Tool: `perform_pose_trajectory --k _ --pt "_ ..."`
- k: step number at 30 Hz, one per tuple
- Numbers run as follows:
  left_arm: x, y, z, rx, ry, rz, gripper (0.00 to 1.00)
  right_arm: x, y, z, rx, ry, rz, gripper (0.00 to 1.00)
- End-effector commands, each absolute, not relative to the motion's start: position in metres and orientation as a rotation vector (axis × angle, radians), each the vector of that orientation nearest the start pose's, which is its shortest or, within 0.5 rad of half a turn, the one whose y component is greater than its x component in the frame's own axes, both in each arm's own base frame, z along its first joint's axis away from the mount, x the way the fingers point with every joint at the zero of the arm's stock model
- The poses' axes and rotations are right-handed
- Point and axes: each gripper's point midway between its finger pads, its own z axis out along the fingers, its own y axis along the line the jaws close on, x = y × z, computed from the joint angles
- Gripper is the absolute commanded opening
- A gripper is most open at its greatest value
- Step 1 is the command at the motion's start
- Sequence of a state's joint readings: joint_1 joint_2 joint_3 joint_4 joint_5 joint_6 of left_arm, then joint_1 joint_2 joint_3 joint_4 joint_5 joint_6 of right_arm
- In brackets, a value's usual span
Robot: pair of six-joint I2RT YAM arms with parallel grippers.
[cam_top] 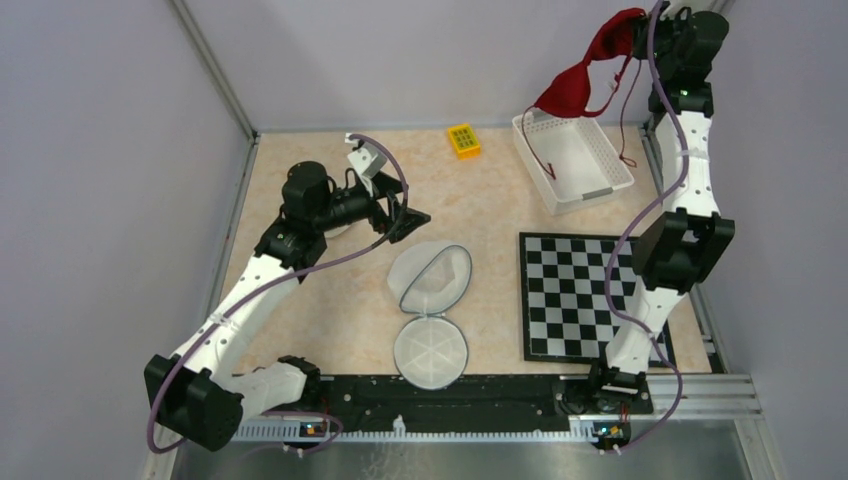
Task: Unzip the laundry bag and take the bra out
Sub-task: Place the bra in the bin.
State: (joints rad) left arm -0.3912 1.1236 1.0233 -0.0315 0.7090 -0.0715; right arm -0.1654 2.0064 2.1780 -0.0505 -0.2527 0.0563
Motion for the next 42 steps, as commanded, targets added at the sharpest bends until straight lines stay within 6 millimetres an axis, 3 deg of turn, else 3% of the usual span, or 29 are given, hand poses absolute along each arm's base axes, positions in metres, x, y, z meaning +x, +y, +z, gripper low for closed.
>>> perform_pose_trajectory --k 1,5,10,22,33,39,42 --pt "0.285 -0.241 0.32 0.814 1.549 -0.922 0.99 0.604 -0.038 0.469 -0.054 1.38 0.119 0.0" --pt "0.285 -0.24 0.319 0.815 1.55 -0.921 0.99 0.606 -0.032 0.472 -0.047 1.372 0.118 0.0" --pt "0.284 -0.238 0.318 0.814 1.554 -0.915 0.99 0.605 -0.027 0.491 -0.024 1.341 0.147 0.0" --pt "0.284 -0.237 0.315 0.819 1.557 -0.91 0.99 0.591 -0.007 0.514 -0.042 1.303 0.182 0.0" --pt "0.284 -0.236 0.312 0.818 1.561 -0.914 0.99 0.595 -0.006 0.491 -0.011 1.354 0.214 0.0" --pt "0.285 -0.236 0.312 0.816 1.562 -0.909 0.99 0.594 -0.005 0.489 0.037 1.366 0.246 0.0" --pt "0.284 -0.235 0.311 0.816 1.565 -0.91 0.99 0.598 -0.007 0.476 0.058 1.39 0.238 0.0"
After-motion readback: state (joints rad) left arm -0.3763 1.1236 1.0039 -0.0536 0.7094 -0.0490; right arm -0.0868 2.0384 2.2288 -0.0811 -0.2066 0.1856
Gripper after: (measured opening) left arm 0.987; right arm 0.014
